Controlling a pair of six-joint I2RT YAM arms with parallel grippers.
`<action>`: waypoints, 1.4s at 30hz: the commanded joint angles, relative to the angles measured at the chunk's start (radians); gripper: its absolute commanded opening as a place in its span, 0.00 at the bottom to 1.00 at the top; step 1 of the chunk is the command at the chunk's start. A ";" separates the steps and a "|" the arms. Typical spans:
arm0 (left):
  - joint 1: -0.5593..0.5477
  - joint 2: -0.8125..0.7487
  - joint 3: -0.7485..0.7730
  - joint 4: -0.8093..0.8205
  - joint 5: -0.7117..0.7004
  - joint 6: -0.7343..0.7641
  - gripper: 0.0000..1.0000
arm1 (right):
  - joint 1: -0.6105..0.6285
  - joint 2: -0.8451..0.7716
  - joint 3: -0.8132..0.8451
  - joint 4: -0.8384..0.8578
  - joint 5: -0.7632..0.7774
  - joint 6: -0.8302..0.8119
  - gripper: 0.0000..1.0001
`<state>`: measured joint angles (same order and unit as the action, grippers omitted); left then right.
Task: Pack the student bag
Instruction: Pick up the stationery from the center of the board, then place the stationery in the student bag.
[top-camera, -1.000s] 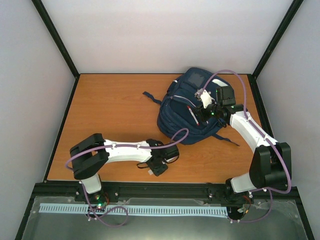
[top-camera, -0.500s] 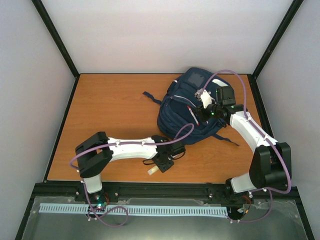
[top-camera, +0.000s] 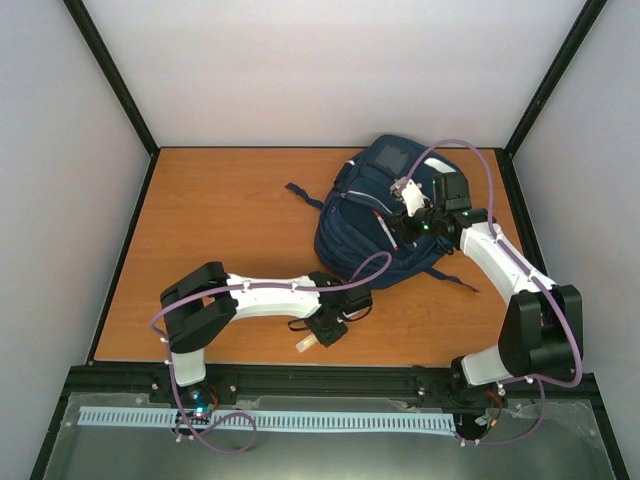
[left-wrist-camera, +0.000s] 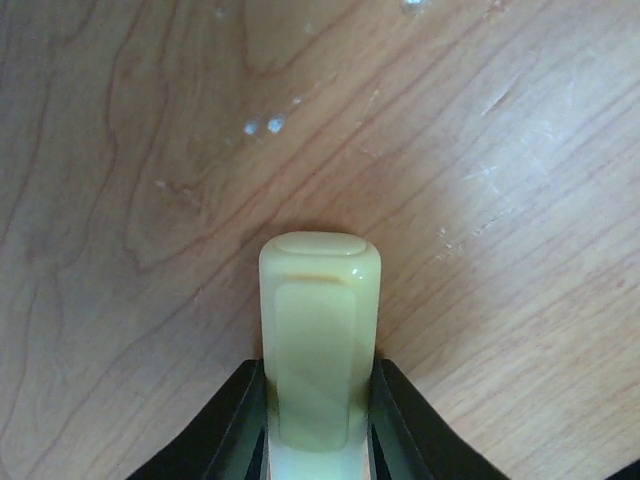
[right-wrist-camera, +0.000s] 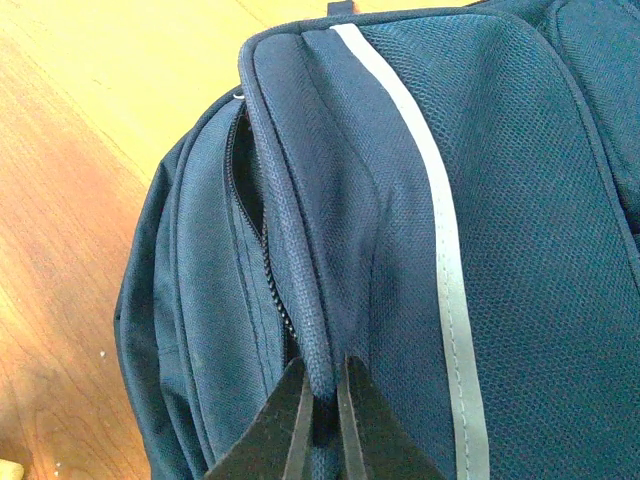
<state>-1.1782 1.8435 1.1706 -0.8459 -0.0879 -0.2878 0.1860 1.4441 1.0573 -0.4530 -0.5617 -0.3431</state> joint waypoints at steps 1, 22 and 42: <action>-0.008 -0.069 0.035 -0.037 -0.005 -0.003 0.24 | -0.006 -0.040 0.003 0.006 -0.052 0.003 0.03; 0.179 -0.253 0.213 0.204 0.209 -0.228 0.24 | -0.019 -0.075 0.032 -0.040 -0.093 -0.033 0.03; 0.195 -0.420 -0.112 0.700 0.198 -0.445 0.24 | -0.019 -0.029 0.220 -0.372 -0.155 -0.134 0.03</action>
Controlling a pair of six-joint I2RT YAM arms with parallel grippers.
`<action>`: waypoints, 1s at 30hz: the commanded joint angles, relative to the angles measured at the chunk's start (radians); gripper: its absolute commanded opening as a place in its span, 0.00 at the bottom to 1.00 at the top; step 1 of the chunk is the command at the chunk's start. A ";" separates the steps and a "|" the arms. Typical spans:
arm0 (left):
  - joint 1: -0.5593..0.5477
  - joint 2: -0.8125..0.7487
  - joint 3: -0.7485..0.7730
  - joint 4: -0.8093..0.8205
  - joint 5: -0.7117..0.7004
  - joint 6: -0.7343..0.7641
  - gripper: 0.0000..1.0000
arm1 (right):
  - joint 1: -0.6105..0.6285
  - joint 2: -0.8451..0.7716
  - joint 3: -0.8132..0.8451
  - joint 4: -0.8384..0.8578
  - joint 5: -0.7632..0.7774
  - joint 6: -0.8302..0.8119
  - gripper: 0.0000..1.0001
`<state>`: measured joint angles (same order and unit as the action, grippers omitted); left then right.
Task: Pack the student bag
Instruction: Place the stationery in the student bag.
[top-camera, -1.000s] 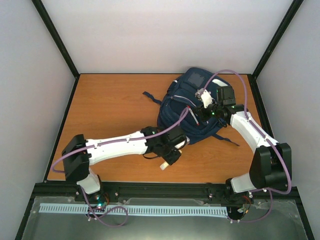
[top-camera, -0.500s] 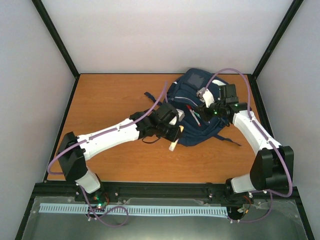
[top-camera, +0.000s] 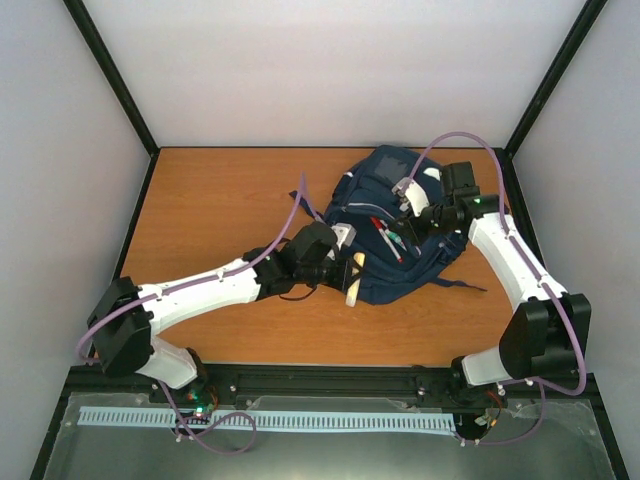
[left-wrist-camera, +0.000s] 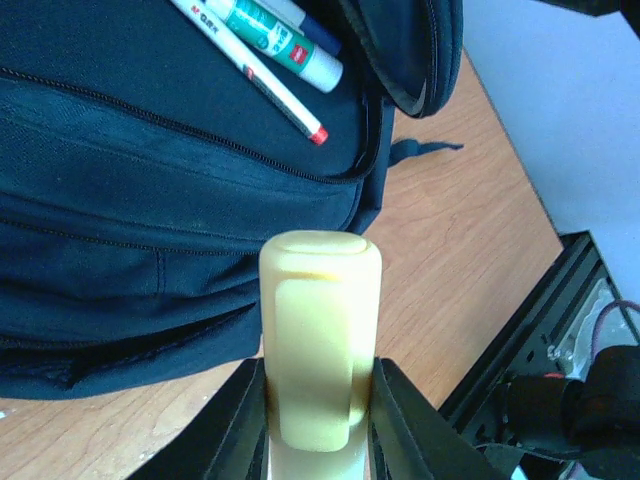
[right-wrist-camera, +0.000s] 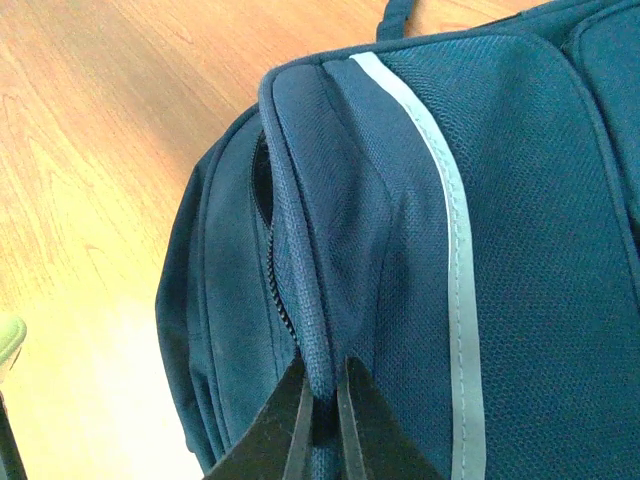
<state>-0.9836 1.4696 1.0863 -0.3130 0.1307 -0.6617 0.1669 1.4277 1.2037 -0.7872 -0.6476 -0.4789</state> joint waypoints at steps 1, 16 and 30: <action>0.000 -0.045 -0.027 0.176 -0.015 -0.068 0.24 | 0.000 -0.008 0.084 -0.046 -0.072 0.009 0.03; 0.077 0.016 -0.033 0.294 -0.022 -0.311 0.27 | 0.001 -0.022 0.095 -0.012 -0.163 0.046 0.03; 0.168 0.381 0.081 0.637 0.226 -0.638 0.27 | 0.000 -0.048 -0.007 0.117 -0.233 0.130 0.03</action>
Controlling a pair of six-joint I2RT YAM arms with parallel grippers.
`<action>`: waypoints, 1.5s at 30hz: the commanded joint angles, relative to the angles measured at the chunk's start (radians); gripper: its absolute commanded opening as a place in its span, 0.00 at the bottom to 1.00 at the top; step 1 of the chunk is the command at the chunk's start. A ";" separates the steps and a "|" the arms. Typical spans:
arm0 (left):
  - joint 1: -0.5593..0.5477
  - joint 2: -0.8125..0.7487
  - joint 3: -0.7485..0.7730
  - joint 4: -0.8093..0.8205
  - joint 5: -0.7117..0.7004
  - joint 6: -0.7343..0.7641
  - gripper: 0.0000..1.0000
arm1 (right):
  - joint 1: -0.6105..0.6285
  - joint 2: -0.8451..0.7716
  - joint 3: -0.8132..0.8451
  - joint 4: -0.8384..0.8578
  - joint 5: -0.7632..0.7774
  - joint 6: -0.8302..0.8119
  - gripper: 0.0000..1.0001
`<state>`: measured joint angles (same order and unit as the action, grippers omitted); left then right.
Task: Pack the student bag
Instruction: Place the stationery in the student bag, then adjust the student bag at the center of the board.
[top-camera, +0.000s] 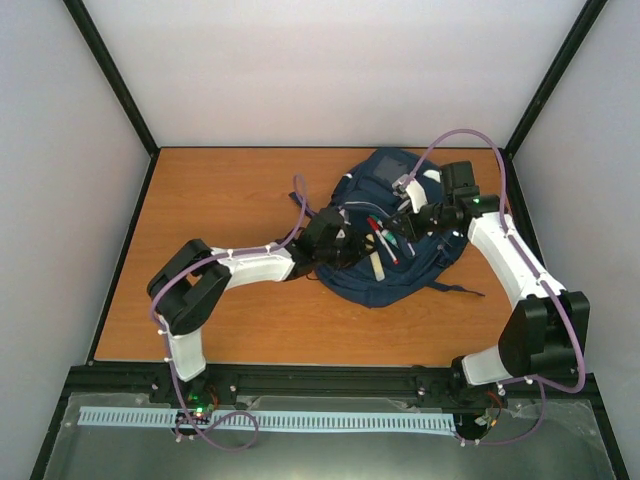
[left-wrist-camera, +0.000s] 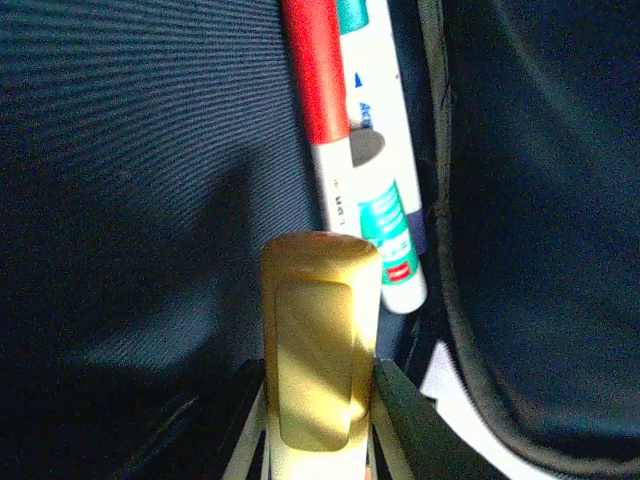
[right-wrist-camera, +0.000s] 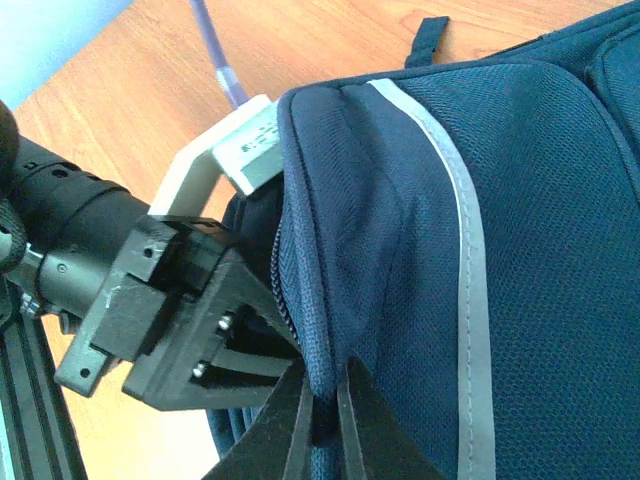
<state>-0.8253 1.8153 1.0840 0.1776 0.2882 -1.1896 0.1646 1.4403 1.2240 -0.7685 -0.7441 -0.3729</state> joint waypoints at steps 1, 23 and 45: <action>0.010 0.043 0.091 0.152 0.060 -0.118 0.26 | 0.003 -0.067 -0.040 0.107 -0.140 0.026 0.03; 0.041 0.151 0.233 0.186 -0.003 -0.215 0.50 | 0.003 -0.078 -0.066 0.096 -0.080 0.002 0.03; 0.050 -0.246 -0.011 -0.289 -0.081 0.268 0.76 | 0.003 -0.057 -0.080 -0.035 0.052 -0.191 0.11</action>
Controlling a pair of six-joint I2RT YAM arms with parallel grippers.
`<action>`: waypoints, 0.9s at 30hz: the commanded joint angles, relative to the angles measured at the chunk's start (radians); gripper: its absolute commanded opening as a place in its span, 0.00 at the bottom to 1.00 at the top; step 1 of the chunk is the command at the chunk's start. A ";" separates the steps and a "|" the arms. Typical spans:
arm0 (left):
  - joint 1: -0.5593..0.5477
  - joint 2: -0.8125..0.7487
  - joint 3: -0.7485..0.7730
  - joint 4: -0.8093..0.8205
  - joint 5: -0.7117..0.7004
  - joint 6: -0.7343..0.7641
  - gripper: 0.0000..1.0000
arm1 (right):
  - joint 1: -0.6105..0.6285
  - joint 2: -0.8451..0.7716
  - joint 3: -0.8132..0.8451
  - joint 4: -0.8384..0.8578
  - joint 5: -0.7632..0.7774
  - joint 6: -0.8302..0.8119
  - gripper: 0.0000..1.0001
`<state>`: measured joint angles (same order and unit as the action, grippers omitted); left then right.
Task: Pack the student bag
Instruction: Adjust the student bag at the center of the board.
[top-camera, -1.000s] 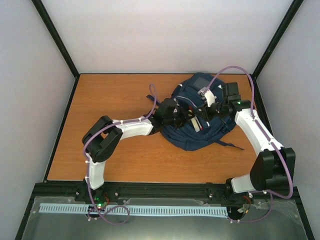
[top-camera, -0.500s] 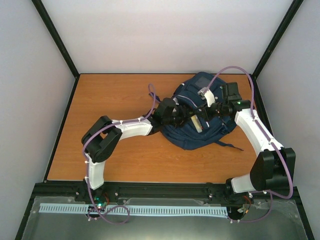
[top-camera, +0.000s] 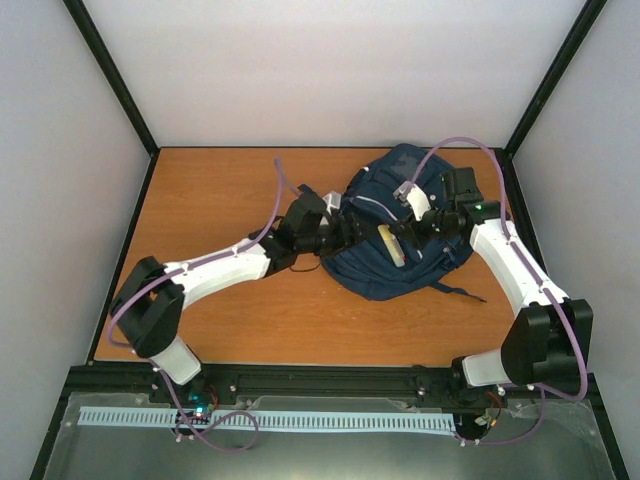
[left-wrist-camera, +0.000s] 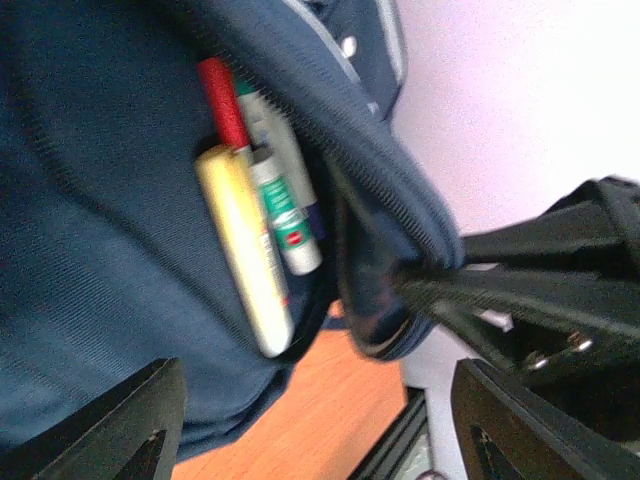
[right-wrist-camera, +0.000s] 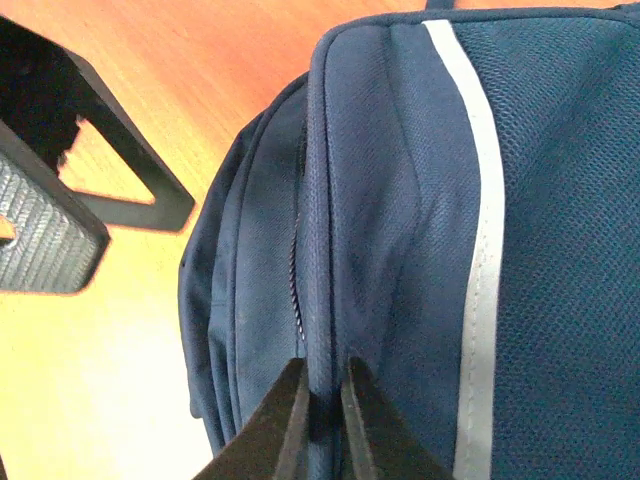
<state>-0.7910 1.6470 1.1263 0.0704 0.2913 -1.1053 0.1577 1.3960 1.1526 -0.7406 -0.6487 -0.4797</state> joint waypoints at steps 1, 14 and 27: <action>0.027 -0.099 -0.070 -0.202 -0.097 0.205 0.77 | 0.009 -0.005 -0.008 -0.079 -0.040 -0.101 0.13; 0.279 -0.032 -0.078 -0.199 0.105 0.337 0.78 | -0.076 -0.045 -0.004 -0.094 0.235 -0.042 0.68; 0.293 0.194 -0.037 -0.005 0.275 0.323 0.51 | -0.164 0.052 -0.081 -0.010 0.433 0.024 0.71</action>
<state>-0.5037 1.8278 1.0687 -0.0376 0.5068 -0.7788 0.0059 1.4193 1.0904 -0.7864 -0.3161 -0.4736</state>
